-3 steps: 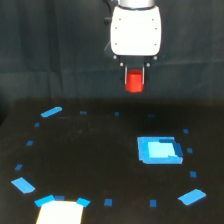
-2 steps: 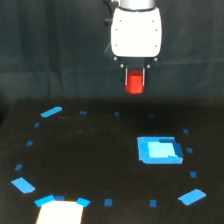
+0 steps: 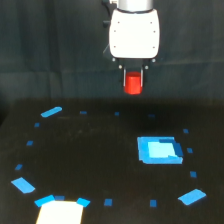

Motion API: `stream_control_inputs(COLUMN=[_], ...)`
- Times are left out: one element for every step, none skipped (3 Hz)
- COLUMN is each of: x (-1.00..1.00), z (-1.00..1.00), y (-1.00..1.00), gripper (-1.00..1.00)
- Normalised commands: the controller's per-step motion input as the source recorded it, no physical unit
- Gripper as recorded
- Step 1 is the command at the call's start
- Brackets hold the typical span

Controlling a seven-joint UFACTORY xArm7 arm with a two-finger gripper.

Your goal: Pick up the red object from the table

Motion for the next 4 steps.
stream_control_inputs(x=[-0.06, 0.09, 0.38, 0.13], z=[0.02, 0.45, 0.10, -0.24], y=[0.38, 0.25, 0.07, -0.07], gripper=[-0.86, -1.00, -1.00, -0.88])
